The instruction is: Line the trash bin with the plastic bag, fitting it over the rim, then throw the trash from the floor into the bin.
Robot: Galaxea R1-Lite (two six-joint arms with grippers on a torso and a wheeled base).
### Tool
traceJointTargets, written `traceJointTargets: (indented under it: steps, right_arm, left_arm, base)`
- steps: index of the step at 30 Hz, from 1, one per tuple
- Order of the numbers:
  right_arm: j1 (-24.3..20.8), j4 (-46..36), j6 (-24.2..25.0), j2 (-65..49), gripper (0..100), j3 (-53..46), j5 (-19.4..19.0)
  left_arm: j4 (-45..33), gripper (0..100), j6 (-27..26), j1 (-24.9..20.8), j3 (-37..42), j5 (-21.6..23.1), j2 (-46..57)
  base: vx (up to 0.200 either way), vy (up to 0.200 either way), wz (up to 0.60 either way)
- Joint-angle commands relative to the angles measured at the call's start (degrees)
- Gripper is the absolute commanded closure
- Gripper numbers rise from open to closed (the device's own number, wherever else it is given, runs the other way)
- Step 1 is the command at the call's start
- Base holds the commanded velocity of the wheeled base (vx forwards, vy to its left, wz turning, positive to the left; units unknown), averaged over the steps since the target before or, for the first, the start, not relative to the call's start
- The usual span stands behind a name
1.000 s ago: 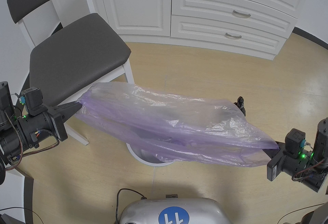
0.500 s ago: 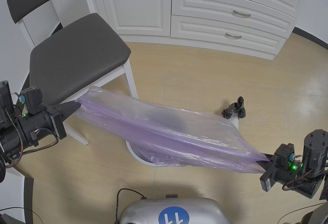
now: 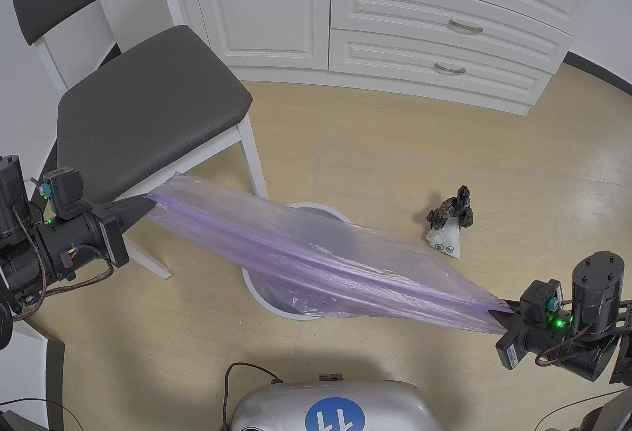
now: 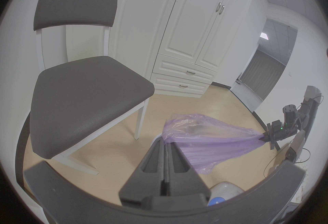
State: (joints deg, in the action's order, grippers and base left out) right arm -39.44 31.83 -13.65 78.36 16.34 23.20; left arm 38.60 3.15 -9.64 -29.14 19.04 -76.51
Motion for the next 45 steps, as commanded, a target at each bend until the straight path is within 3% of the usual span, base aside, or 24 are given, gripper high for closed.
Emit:
traceJointTargets:
  steps: [1, 7, 15, 21, 27, 30, 34, 35, 36, 38, 39, 45]
  right_arm:
    - [0.50, -4.06, -0.23, -0.93, 100, 1.33, 0.36]
    - [0.59, -11.35, -0.15, -3.74, 100, 3.79, 0.80]
    - [0.68, -10.82, 0.12, -4.09, 100, 4.23, 0.88]
    - [-2.40, -10.12, -3.57, -8.75, 100, 4.76, 2.90]
    - [-0.64, -9.94, -4.10, -4.45, 100, 10.73, 1.23]
    - [-0.20, -3.44, -3.49, 0.74, 100, 11.88, -1.58]
    - [-1.87, 15.10, 3.02, 10.94, 100, 10.65, -3.34]
    - [-1.87, 15.10, 3.02, 10.94, 100, 10.65, -3.34]
    - [-4.07, 24.33, 7.15, 16.12, 100, 10.56, -3.16]
    - [-5.30, 30.22, 10.14, 19.11, 100, 10.56, -3.16]
    - [-6.79, 35.93, 14.36, 22.63, 100, 11.26, -3.69]
    - [-14.26, 37.52, 24.20, 23.68, 100, 14.43, -5.36]
  left_arm:
    - [0.08, 100, 0.02, 0.33, -0.13, -0.23, -0.75]
    - [0.08, 100, -0.16, 0.77, -0.13, -0.41, -1.80]
    - [0.16, 100, -0.68, 0.06, 0.40, -0.32, -1.45]
    - [0.25, 100, -0.86, -6.62, 1.63, -0.76, -0.92]
    - [3.50, 100, -0.68, -10.31, -1.54, -0.94, -4.88]
    - [7.37, 100, -0.68, -14.70, -3.82, -3.13, -8.92]
    - [12.64, 100, 0.02, -20.94, -4.09, -8.06, -12.53]
    - [12.64, 100, 0.02, -20.94, -4.09, -8.06, -12.53]
    - [15.55, 100, 1.34, -23.58, -3.91, -9.46, -14.19]
    - [17.74, 100, 2.83, -25.60, -3.91, -10.34, -15.16]
    - [20.55, 100, 5.64, -28.24, -3.74, -11.92, -15.69]
    - [23.19, 100, 13.11, -35.53, -3.12, -17.20, -16.04]
  base:
    - [0.000, 0.000, 0.00]
    - [0.000, 0.000, 0.00]
    - [0.000, 0.000, 0.00]
    - [0.000, 0.000, 0.00]
    - [0.000, 0.000, 0.00]
    - [0.000, 0.000, 0.00]
    - [0.000, 0.000, 0.00]
    - [0.000, 0.000, 0.00]
    - [0.000, 0.000, 0.00]
    - [0.000, 0.000, 0.00]
    - [0.000, 0.000, 0.00]
    - [0.000, 0.000, 0.00]
